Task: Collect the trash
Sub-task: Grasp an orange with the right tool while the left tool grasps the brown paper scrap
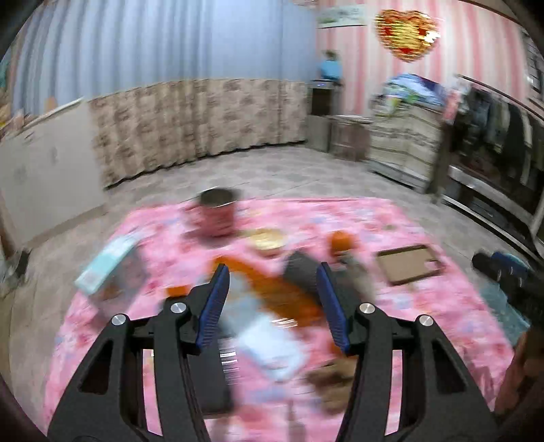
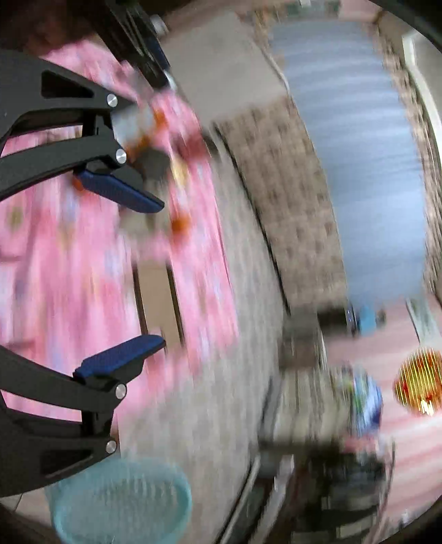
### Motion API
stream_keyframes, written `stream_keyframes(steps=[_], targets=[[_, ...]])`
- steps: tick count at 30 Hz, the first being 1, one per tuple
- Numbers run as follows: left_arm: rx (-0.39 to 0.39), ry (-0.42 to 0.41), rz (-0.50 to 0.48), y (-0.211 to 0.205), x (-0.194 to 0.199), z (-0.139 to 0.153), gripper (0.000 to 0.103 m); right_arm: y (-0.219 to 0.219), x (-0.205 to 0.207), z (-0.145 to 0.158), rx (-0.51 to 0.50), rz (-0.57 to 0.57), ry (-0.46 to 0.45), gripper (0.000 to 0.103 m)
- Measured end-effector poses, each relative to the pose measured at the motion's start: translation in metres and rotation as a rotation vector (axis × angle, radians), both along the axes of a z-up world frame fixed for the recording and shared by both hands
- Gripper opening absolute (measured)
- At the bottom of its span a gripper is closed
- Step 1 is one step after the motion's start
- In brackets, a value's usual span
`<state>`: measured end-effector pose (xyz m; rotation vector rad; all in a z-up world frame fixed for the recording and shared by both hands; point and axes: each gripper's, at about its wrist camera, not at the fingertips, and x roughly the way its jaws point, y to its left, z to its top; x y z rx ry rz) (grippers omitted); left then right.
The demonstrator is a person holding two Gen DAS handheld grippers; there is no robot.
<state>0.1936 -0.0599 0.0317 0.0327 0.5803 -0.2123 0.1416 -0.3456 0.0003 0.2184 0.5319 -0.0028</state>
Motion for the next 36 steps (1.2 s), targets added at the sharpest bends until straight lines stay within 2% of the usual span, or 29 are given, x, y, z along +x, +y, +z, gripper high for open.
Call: stream_keyframes(steps=[3,5,7,10,17,20,21,24,30,32,34,36], targets=[[-0.036,0.073,0.064,0.035,0.016,-0.018,0.051,0.045,0.025,-0.033,-0.032,0.12,0.121,0.073],[-0.087,0.112,0.063,0.042,0.019,-0.023,0.051,0.053,0.031,-0.045,-0.044,0.143,0.156,0.073],[-0.077,0.113,0.048,0.037,0.015,-0.026,0.052,0.052,0.035,-0.052,-0.056,0.156,0.18,0.073],[-0.065,0.108,0.044,0.033,0.016,-0.025,0.054,0.052,0.038,-0.061,-0.003,0.171,0.208,0.073],[-0.07,0.086,0.043,0.023,0.005,-0.022,0.058,0.079,0.058,-0.076,-0.043,0.218,0.276,0.073],[-0.066,0.092,0.037,0.022,0.004,-0.024,0.058,0.078,0.062,-0.083,0.009,0.222,0.305,0.057],[-0.061,0.097,0.035,0.021,0.004,-0.025,0.058,0.077,0.062,-0.083,0.005,0.22,0.308,0.042],[-0.07,0.108,0.024,0.02,0.003,-0.029,0.058,0.073,0.057,-0.076,0.007,0.21,0.277,0.036],[-0.055,0.152,-0.05,-0.001,-0.008,-0.046,0.059,0.048,0.03,-0.025,-0.076,0.121,0.109,0.035],[-0.039,0.179,-0.128,-0.024,-0.017,-0.051,0.069,0.036,0.027,-0.018,-0.094,0.085,0.09,0.035],[-0.028,0.176,-0.178,-0.043,-0.027,-0.052,0.073,0.016,0.026,-0.014,-0.094,0.028,0.085,0.035],[0.02,0.181,-0.22,-0.065,-0.035,-0.06,0.082,0.002,0.025,-0.013,-0.068,-0.001,0.09,0.035]])
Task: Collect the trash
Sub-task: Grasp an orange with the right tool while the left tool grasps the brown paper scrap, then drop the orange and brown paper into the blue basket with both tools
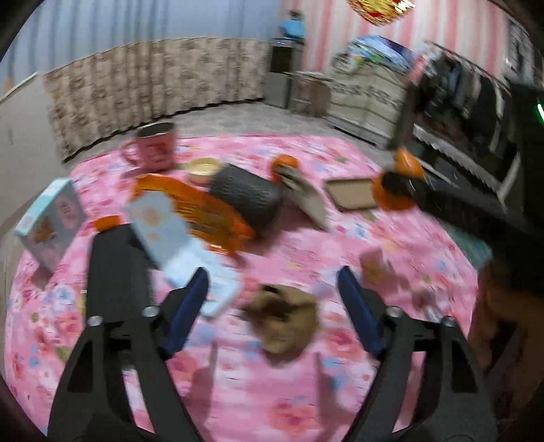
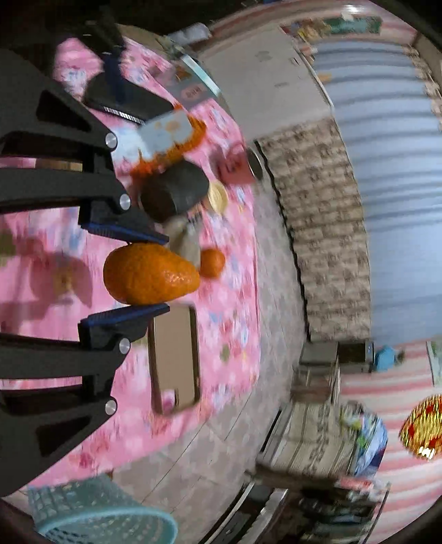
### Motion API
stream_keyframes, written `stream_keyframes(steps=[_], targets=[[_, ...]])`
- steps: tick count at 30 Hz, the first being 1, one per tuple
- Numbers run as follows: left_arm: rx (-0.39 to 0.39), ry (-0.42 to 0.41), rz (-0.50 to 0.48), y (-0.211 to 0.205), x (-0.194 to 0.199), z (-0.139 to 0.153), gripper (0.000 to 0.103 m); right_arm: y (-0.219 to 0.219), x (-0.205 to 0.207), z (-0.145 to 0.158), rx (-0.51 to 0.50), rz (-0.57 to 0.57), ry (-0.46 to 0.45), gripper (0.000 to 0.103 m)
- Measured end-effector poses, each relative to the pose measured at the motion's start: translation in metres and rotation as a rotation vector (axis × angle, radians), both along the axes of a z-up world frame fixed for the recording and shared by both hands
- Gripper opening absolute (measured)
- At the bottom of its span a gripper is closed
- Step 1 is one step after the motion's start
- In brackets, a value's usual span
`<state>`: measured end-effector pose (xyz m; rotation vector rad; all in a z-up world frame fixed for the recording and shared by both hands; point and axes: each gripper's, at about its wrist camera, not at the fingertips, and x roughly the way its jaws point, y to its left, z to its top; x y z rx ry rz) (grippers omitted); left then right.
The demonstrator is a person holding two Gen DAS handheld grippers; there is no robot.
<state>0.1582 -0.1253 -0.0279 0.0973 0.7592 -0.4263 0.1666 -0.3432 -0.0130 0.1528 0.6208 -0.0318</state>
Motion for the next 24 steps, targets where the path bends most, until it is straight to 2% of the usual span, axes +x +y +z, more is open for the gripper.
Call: stream_keyframes(steps=[3,4,5,6,10,13,16,20,24], targets=[[0.108,0.03,-0.011,-0.021,0.0,-0.02,0.081,-0.019,-0.002,0.001,0.06,-0.022,0.008,0.035],[0.137,0.047,-0.023,-0.027,0.001,-0.028,0.071,-0.022,-0.003,0.002,0.067,-0.027,0.005,0.035],[0.15,0.054,-0.028,-0.03,0.002,-0.032,0.056,-0.023,-0.004,0.003,0.066,-0.03,0.002,0.035],[0.163,0.048,-0.021,-0.03,0.003,-0.033,0.052,-0.024,-0.004,0.004,0.065,-0.03,-0.001,0.035],[0.081,0.057,-0.024,-0.019,0.006,-0.026,0.044,-0.02,-0.006,0.005,0.065,-0.016,-0.011,0.035],[0.035,0.017,-0.02,-0.015,0.006,-0.013,0.043,-0.022,-0.016,0.008,0.066,-0.01,-0.025,0.035],[-0.013,-0.019,-0.018,-0.018,0.013,0.009,0.044,-0.034,-0.036,0.021,0.021,-0.057,-0.066,0.035],[-0.033,-0.11,-0.051,-0.056,0.013,0.045,0.044,-0.076,-0.064,0.044,-0.002,-0.137,-0.137,0.035],[-0.093,-0.14,-0.121,-0.111,0.006,0.067,0.044,-0.135,-0.091,0.054,-0.022,-0.221,-0.15,0.035]])
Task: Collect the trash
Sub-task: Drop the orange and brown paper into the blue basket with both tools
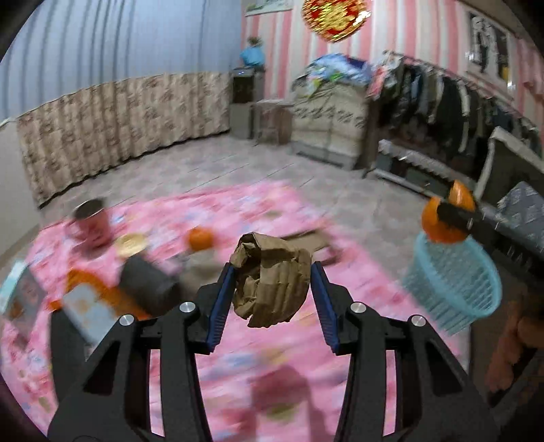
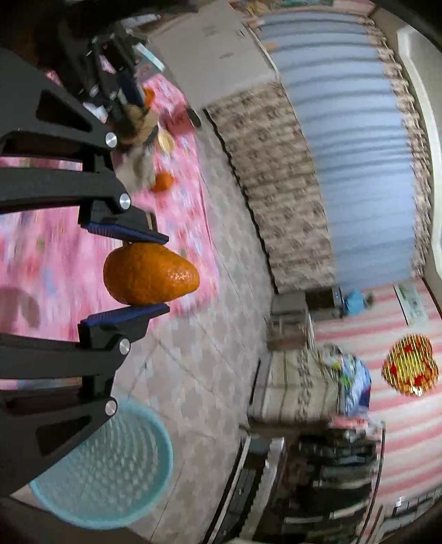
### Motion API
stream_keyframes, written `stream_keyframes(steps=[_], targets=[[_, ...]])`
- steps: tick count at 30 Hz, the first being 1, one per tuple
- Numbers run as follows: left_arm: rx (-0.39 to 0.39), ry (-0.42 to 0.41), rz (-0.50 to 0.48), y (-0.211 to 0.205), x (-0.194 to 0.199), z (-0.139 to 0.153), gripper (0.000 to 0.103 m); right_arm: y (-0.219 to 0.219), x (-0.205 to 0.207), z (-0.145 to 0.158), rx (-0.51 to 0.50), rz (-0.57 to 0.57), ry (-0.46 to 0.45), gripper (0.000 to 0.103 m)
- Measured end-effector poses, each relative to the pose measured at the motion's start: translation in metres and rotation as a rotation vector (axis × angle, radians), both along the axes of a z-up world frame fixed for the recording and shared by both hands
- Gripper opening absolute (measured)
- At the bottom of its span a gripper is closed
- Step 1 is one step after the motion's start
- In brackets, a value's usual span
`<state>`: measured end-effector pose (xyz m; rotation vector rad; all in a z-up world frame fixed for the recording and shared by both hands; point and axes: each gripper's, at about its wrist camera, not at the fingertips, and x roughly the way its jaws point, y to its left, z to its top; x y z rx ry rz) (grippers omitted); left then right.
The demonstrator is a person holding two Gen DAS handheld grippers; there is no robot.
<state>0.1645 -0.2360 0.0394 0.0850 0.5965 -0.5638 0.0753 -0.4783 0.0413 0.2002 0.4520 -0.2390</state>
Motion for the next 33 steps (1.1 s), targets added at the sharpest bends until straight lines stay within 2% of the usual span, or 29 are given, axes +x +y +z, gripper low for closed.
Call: stream_keyframes(steps=[3,6,10,13,15,19,25,27,29,33], targets=[[-0.07,0.02,-0.075,-0.048,-0.008,0.006,0.044,-0.051,-0.028,0.001,-0.044,-0.127,0.05,0.035],[-0.134,0.078,-0.168,-0.098,-0.012,0.004,0.044,-0.083,-0.052,0.001,-0.03,-0.204,0.061,0.035],[-0.113,0.092,-0.262,-0.167,-0.022,-0.009,0.044,-0.117,-0.076,-0.004,-0.008,-0.283,0.06,0.035],[-0.102,0.092,-0.339,-0.2,-0.036,-0.02,0.044,-0.136,-0.084,-0.013,0.044,-0.318,0.058,0.035],[-0.083,0.094,-0.354,-0.218,-0.043,-0.028,0.044,-0.142,-0.084,-0.02,0.048,-0.325,0.072,0.035],[-0.043,0.091,-0.374,-0.234,-0.045,-0.037,0.044,-0.147,-0.087,-0.024,0.057,-0.331,0.085,0.035],[-0.047,0.125,-0.401,-0.242,-0.045,-0.046,0.046,-0.149,-0.091,-0.022,0.06,-0.336,0.071,0.037],[-0.042,0.117,-0.411,-0.246,-0.047,-0.044,0.049,-0.151,-0.092,-0.023,0.054,-0.373,0.071,0.042],[-0.035,0.102,-0.406,-0.245,-0.047,-0.042,0.053,-0.151,-0.097,-0.022,0.049,-0.397,0.054,0.054],[-0.057,0.117,-0.41,-0.242,-0.042,-0.042,0.059,-0.149,-0.102,-0.014,0.065,-0.397,0.009,0.057]])
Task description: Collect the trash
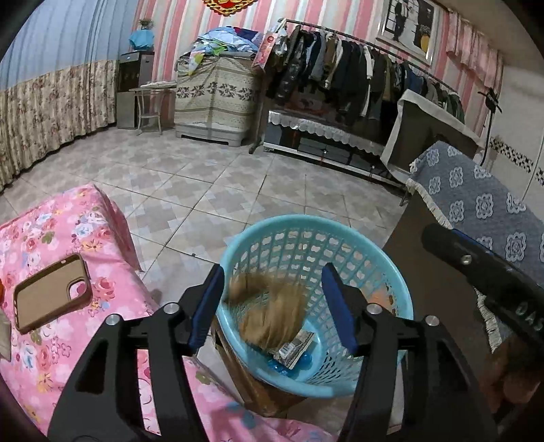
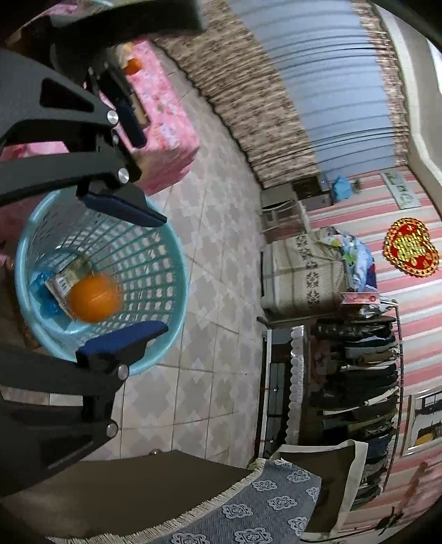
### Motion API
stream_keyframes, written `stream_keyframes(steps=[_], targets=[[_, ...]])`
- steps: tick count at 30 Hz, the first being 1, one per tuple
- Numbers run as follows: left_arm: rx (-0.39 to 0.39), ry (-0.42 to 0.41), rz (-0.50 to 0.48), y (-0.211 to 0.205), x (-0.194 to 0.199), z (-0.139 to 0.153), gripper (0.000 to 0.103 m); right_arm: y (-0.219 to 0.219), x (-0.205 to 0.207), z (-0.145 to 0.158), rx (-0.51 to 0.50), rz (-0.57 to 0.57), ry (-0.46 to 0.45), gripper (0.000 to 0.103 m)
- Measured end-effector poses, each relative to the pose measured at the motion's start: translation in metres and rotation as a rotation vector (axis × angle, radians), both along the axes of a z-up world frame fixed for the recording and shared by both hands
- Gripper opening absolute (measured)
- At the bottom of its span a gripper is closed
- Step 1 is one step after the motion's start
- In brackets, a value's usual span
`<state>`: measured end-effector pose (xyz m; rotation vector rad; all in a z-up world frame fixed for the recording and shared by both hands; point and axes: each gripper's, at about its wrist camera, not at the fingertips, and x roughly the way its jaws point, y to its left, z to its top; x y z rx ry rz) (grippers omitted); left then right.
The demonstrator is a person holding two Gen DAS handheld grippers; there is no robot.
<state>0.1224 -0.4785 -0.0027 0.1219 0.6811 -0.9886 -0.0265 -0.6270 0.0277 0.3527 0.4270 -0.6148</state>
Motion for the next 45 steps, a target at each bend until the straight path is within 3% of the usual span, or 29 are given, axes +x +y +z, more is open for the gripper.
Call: stream_keyframes(steps=[12,21,27,30,32,36,40,42,45], targets=[[-0.049,0.025,0.035,0.021,0.011,0.01,0.06,0.009,0.0,0.006,-0.029,0.004,0.003,0.057],[-0.013,0.0,0.118,0.057,0.022,0.014,0.06,0.018,0.009,0.01,-0.05,0.028,0.022,0.057],[-0.001,-0.063,0.26,0.154,0.053,0.04,0.064,0.059,0.043,0.01,-0.143,0.12,0.084,0.057],[0.035,-0.111,0.362,0.224,0.069,0.052,0.064,0.089,0.065,0.009,-0.164,0.19,0.103,0.057],[0.042,-0.157,0.475,0.291,0.079,0.055,0.074,0.106,0.075,0.012,-0.164,0.232,0.092,0.058],[0.093,-0.156,0.677,0.39,0.104,0.047,0.075,0.155,0.11,0.014,-0.152,0.366,0.074,0.068],[0.055,-0.119,0.785,0.447,0.124,0.048,0.075,0.213,0.148,0.014,-0.077,0.495,0.056,0.069],[0.033,-0.114,0.788,0.462,0.128,0.047,0.075,0.242,0.161,0.01,-0.049,0.546,0.047,0.07],[0.063,-0.133,0.765,0.471,0.128,0.049,0.076,0.289,0.181,-0.002,-0.039,0.625,0.063,0.07]])
